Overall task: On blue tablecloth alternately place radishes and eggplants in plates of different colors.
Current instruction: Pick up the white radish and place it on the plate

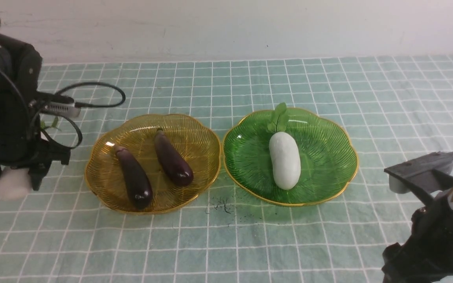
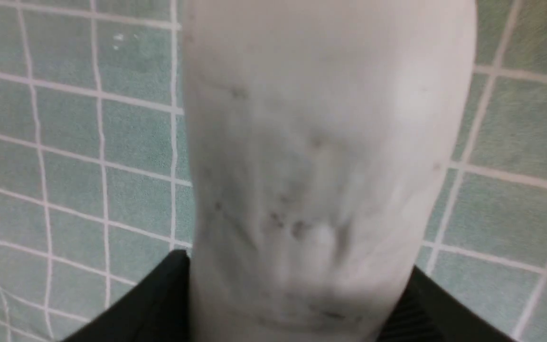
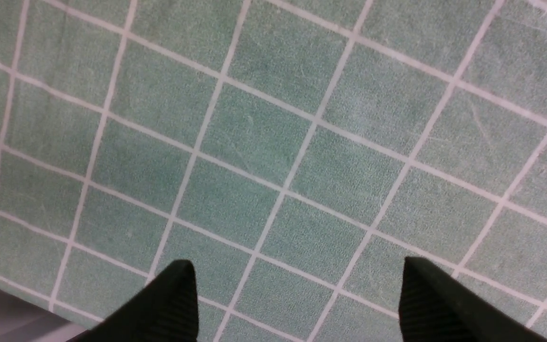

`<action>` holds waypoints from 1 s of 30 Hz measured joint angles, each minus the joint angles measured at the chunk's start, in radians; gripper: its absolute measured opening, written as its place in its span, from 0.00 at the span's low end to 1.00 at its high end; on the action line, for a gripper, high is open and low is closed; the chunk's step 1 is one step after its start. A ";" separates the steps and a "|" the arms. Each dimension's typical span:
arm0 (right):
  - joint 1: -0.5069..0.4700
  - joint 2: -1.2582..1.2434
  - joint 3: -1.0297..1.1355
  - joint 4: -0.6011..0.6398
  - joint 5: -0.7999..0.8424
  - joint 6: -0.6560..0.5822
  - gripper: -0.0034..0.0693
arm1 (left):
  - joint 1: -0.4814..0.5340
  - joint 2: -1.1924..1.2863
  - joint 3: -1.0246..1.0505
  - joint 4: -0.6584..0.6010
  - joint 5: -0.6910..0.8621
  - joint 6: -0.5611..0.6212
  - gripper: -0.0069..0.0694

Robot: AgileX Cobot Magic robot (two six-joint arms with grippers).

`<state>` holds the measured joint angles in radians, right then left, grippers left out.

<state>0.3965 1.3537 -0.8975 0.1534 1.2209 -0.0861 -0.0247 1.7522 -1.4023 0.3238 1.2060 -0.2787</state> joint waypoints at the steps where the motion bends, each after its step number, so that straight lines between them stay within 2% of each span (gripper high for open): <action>1: 0.000 0.000 0.000 0.001 0.000 0.000 0.76 | 0.000 -0.032 -0.015 -0.042 0.005 0.001 0.65; 6: 0.000 0.000 0.000 0.048 0.000 0.000 0.75 | -0.045 -0.092 -0.088 -0.259 0.024 0.021 0.65; 8: 0.000 -0.001 0.000 0.084 0.000 0.000 0.74 | -0.114 -0.079 -0.149 -0.396 0.025 0.070 0.65; 11: 0.000 -0.014 0.006 0.105 0.000 -0.006 0.67 | -0.211 -0.037 -0.219 -0.494 0.004 0.138 0.65; 19: 0.000 -0.155 0.055 0.107 0.000 -0.024 0.44 | -0.410 0.148 -0.356 -0.517 -0.097 0.164 0.65; 22: 0.000 -0.287 0.075 0.107 0.006 -0.025 0.33 | -0.456 0.241 -0.401 -0.517 -0.121 0.155 0.65; 25: 0.000 -0.421 0.078 0.107 0.012 -0.020 0.25 | -0.487 0.333 -0.450 -0.516 -0.143 0.125 0.65; 30: 0.000 -0.632 0.078 0.107 0.026 -0.003 0.20 | -0.499 0.425 -0.506 -0.516 -0.157 0.088 0.65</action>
<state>0.3965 0.7221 -0.8196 0.2600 1.2467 -0.0890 -0.5238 2.1771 -1.9083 -0.1921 1.0491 -0.1911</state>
